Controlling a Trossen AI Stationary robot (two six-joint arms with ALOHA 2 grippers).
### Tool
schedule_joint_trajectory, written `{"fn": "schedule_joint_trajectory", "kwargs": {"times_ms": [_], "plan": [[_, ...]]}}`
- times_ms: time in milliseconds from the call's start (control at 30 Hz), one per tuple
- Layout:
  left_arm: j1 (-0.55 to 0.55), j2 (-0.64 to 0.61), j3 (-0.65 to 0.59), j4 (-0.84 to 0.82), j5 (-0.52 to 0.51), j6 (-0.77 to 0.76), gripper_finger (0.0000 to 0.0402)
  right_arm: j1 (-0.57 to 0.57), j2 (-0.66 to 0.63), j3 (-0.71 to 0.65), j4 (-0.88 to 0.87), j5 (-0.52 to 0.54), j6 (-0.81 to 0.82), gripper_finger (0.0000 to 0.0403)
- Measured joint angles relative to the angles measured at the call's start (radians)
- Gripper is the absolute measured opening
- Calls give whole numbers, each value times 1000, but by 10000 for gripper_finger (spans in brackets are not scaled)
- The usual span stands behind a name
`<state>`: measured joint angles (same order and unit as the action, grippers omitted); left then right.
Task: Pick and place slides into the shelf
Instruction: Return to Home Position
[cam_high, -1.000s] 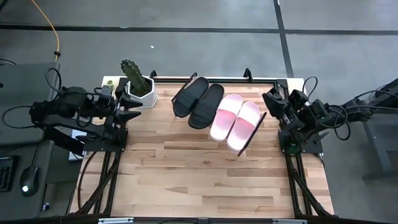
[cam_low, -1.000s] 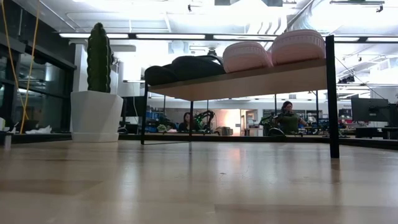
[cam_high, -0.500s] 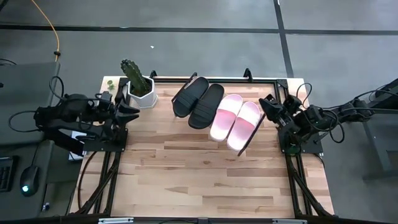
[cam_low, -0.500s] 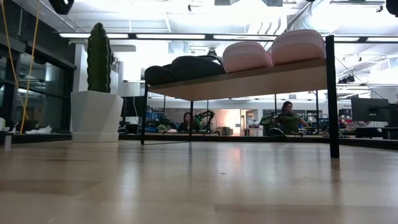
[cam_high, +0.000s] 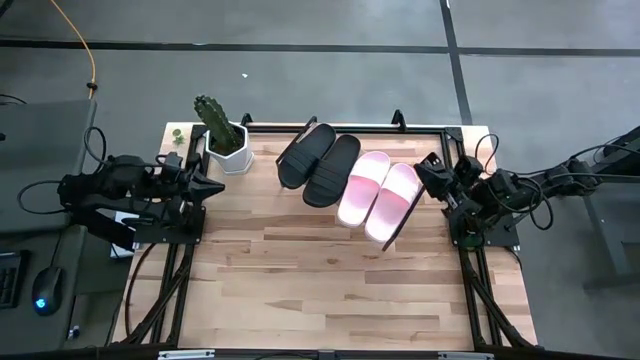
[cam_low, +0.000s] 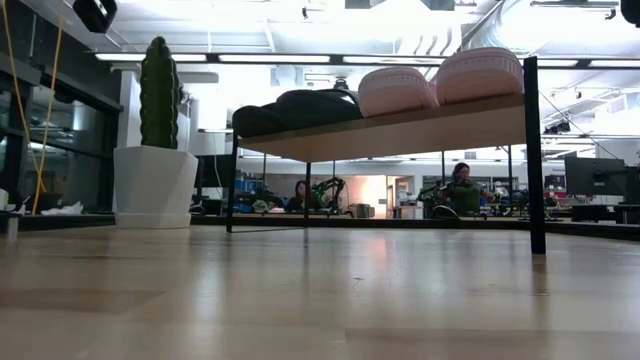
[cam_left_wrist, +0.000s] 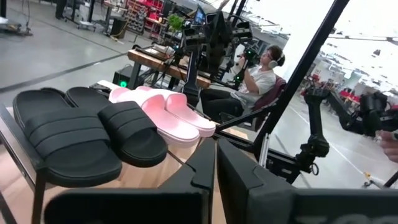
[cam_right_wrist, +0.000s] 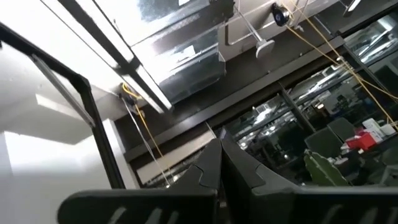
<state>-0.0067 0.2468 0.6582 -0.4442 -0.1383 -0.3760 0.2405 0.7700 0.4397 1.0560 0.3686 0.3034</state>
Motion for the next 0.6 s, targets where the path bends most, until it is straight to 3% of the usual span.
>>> {"fn": "schedule_joint_trajectory", "kwargs": {"times_ms": [300,500,600], "plan": [[0,-12,1,-7,-1,58,2,0,0,0,-31,-2,-16,0],[0,-33,-5,-111,-24,44,1,0,1,0,-57,-1,-11,0],[0,-70,-43,-73,-21,30,1,0,1,0,-66,-1,10,0]]}}
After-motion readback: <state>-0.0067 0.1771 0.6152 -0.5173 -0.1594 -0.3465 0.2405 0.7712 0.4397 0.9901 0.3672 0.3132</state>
